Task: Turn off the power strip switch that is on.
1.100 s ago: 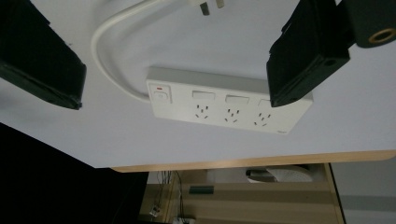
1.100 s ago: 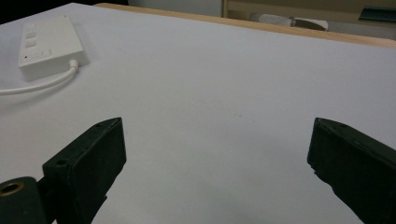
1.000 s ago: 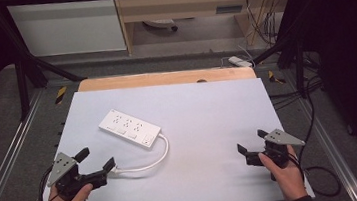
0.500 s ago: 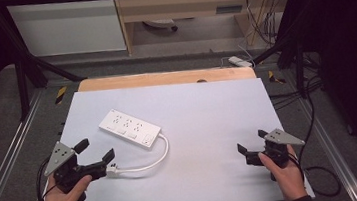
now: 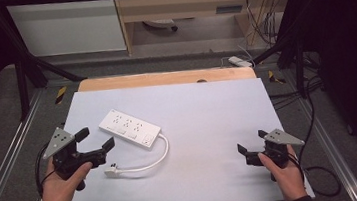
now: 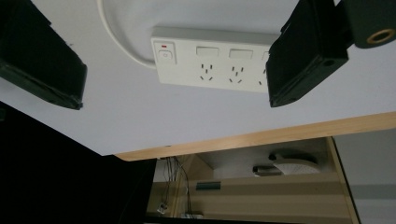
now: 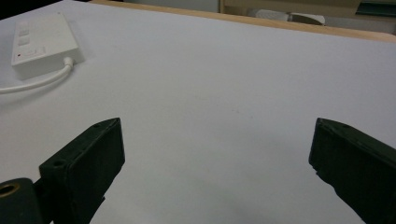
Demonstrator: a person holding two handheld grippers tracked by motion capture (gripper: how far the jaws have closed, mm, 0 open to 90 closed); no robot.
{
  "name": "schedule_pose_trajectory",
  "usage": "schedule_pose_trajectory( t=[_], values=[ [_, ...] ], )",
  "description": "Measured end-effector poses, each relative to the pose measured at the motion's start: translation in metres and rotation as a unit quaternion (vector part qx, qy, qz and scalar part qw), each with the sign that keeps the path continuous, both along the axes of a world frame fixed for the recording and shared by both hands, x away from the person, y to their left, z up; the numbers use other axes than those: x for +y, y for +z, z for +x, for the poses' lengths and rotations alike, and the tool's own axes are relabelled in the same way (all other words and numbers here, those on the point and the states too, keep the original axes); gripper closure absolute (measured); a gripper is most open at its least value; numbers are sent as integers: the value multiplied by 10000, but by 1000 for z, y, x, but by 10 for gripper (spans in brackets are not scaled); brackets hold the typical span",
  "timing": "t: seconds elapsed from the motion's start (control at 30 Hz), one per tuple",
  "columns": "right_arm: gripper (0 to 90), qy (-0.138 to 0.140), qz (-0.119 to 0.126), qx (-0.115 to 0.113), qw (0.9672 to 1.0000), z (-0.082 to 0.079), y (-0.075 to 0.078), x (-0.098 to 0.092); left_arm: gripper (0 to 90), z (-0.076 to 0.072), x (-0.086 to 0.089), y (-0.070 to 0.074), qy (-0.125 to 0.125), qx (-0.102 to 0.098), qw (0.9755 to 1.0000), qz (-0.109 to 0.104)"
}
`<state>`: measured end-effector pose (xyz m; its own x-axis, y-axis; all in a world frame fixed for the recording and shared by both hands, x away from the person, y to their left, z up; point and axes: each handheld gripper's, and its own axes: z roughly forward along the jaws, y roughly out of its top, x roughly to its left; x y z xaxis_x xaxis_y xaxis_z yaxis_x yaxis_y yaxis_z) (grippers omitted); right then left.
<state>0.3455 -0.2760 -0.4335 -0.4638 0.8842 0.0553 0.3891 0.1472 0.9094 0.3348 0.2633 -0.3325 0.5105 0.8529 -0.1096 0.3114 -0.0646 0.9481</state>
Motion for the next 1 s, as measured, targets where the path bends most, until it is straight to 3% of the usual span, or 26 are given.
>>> schedule_pose_trajectory(
  t=[1.0],
  values=[
    [39, 87, -104, 55, 9999, 1, -2, 5, 71, 40, -2, 13, 72, 32, 9998, 161]
  ],
)
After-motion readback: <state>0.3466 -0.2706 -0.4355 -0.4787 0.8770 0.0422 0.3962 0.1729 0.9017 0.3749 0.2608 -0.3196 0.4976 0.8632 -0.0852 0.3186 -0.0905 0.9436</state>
